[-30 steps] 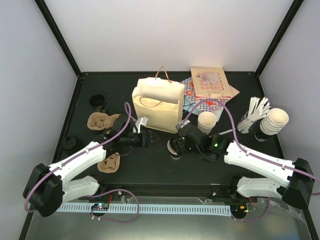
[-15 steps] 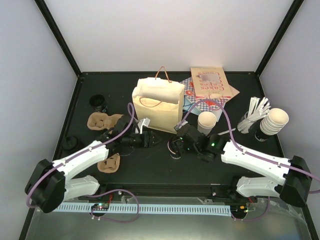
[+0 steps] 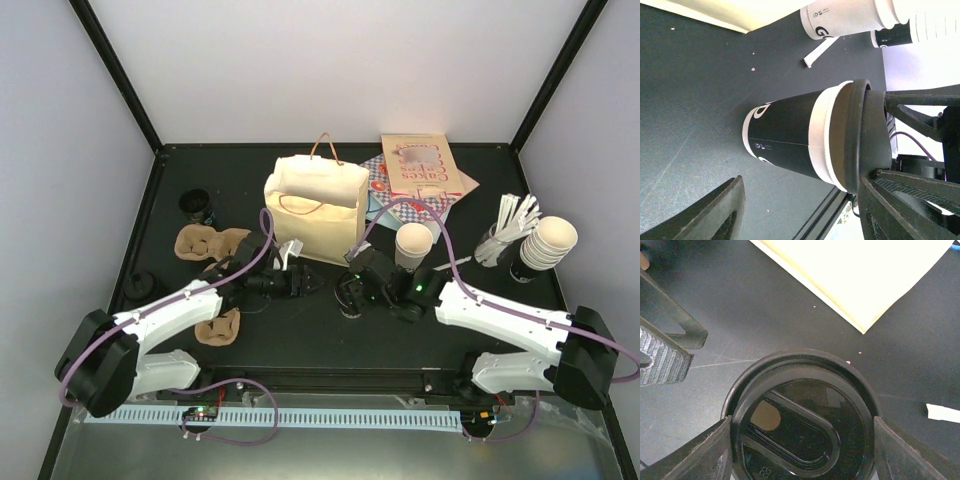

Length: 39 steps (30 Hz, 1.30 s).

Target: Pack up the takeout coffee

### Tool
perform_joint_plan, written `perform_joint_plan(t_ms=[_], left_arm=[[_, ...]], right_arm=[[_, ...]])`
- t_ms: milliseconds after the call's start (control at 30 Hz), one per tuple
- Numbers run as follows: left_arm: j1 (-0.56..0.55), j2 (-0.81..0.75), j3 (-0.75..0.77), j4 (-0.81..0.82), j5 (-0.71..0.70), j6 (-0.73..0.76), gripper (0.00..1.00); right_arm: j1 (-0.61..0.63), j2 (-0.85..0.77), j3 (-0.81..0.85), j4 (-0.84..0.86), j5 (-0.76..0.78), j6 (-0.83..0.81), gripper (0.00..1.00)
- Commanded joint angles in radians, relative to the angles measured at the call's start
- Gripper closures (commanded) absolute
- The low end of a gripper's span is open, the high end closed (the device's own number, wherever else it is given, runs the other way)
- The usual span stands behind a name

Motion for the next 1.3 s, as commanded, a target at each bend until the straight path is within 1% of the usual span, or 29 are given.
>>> perform_joint_plan(t_ms=[0, 300, 533, 967, 1267], left_arm=[[-0.006, 0.009, -0.007, 0.047, 0.025, -0.006, 0.36], [-0.006, 0.022, -0.008, 0.056, 0.030, -0.005, 0.37], [-0.008, 0.048, -0.017, 0.099, 0.047, -0.019, 0.38], [-0.008, 0.057, -0.021, 0.118, 0.057, -0.022, 0.39], [-0.008, 0.061, -0.019, 0.124, 0.053, -0.022, 0.40]], right_arm=[[0.007, 0.034, -0.005, 0.004, -0.010, -0.008, 0.31], [0.007, 0.089, -0.006, -0.003, -0.027, -0.019, 0.33], [0.009, 0.117, -0.012, -0.019, -0.037, -0.029, 0.33], [0.057, 0.160, -0.042, -0.021, -0.002, -0.005, 0.33], [0.064, 0.161, -0.090, -0.052, 0.012, 0.009, 0.33]])
